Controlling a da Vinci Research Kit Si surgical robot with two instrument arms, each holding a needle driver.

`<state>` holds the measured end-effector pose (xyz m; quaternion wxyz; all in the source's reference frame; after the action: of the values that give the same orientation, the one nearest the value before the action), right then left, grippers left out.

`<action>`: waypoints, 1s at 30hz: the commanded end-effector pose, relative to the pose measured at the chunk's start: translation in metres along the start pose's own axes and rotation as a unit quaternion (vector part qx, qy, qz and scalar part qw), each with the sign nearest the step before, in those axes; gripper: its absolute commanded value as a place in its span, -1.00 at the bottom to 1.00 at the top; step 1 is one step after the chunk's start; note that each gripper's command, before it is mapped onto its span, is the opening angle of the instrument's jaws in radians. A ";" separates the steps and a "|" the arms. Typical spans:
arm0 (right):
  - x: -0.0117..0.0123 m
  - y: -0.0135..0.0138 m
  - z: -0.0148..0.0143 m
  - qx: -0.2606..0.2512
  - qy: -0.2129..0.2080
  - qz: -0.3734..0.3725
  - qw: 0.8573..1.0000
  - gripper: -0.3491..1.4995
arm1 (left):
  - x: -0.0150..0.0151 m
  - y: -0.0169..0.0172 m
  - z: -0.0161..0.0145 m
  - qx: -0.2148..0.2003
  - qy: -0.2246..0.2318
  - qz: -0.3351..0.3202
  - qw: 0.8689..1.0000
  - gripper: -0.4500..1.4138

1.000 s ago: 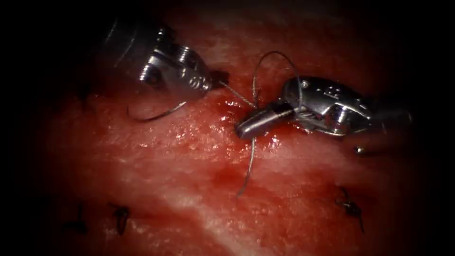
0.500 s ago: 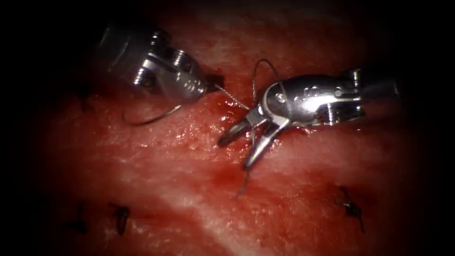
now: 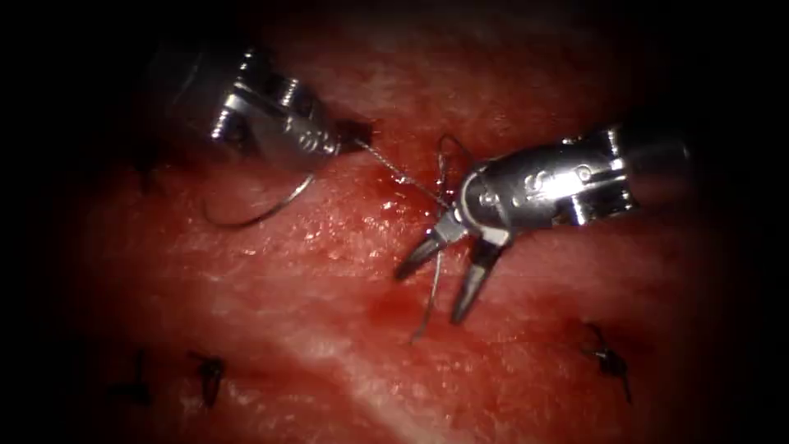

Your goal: Wound Closure

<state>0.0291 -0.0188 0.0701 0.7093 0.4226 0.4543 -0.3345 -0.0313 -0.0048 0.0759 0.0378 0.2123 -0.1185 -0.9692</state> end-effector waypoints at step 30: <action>-0.0022 0.0024 0.0042 -0.002 -0.090 0.018 0.996 -1.00 | 0.0005 0.0021 -0.0007 -0.007 -0.012 -0.004 1.000 -1.00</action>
<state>0.0312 -0.0206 0.0732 0.7539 0.3994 0.3931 -0.3428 -0.0309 -0.0070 0.0747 0.0331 0.1986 -0.1109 -0.9732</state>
